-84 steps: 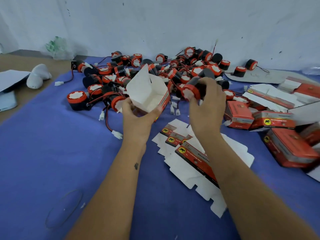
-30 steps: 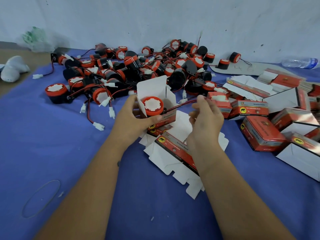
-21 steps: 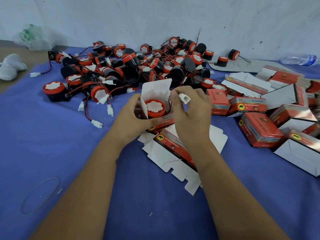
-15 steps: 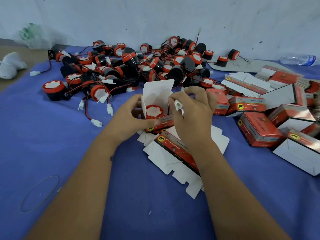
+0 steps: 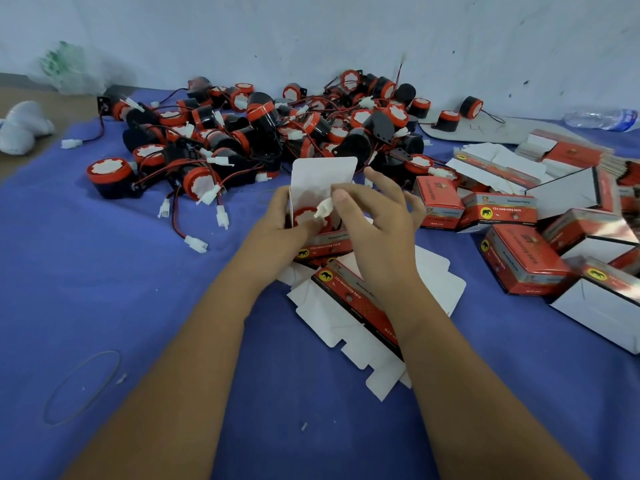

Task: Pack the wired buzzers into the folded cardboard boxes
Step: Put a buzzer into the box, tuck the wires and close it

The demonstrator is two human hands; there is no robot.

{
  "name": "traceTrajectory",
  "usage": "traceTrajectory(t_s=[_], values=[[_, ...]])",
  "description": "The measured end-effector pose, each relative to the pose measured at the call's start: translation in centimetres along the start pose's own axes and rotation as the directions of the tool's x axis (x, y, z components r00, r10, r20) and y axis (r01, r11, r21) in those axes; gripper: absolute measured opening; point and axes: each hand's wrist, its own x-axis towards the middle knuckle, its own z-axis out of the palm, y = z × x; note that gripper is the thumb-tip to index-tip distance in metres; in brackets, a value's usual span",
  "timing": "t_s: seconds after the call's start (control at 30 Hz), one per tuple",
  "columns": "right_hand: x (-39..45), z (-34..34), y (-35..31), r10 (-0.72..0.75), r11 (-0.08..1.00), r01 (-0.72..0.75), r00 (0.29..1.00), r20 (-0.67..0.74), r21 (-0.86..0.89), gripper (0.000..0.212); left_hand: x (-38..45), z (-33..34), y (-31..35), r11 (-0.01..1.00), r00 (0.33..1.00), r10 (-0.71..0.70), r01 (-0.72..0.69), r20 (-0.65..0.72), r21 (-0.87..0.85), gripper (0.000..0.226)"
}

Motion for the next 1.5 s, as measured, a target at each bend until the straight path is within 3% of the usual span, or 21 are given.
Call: traceTrajectory(t_s=[0.23, 0.7, 0.83, 0.97, 1.1, 1.23, 1.37, 1.5], values=[[0.1, 0.4, -0.4, 0.026, 0.999, -0.030, 0.992, -0.120, -0.034, 0.009, -0.1, -0.2, 0.1, 0.999, 0.999, 0.013, -0.015, 0.041, 0.032, 0.037], [0.5, 1.6, -1.2, 0.258, 0.966, -0.245, 0.944, -0.207, 0.085, 0.031, 0.0, -0.1, -0.1, 0.997, 0.997, 0.031, -0.035, 0.067, 0.067, 0.040], [0.6, 1.3, -0.8, 0.147, 0.988, -0.154, 0.969, -0.198, -0.016, 0.033, 0.1, -0.1, -0.1, 0.997, 0.998, 0.022, -0.026, 0.061, 0.067, 0.041], [0.8, 0.2, 0.0, -0.138, 0.972, 0.107, 0.981, -0.137, -0.211, 0.030, 0.3, -0.1, -0.3, 0.999, 1.000, -0.005, 0.004, 0.024, 0.054, 0.045], [1.1, -0.6, 0.2, -0.075, 0.989, 0.059, 0.990, -0.120, -0.135, 0.028, 0.2, -0.1, -0.3, 0.998, 1.000, -0.008, 0.007, 0.022, 0.060, 0.037], [1.1, -0.6, 0.0, -0.155, 0.975, 0.129, 0.978, -0.137, -0.181, 0.022, 0.2, -0.1, -0.4, 0.999, 0.999, 0.003, -0.005, 0.034, 0.043, 0.037], [1.1, -0.6, -0.1, -0.006, 0.997, -0.006, 0.989, -0.147, -0.079, 0.024, 0.3, -0.2, -0.6, 0.999, 0.999, 0.004, -0.006, 0.043, 0.048, 0.040], [1.1, -0.5, -0.3, -0.147, 0.985, 0.128, 0.975, -0.169, -0.119, 0.025, 0.4, -0.3, -0.9, 1.000, 0.999, -0.008, 0.007, 0.038, 0.024, 0.047]])
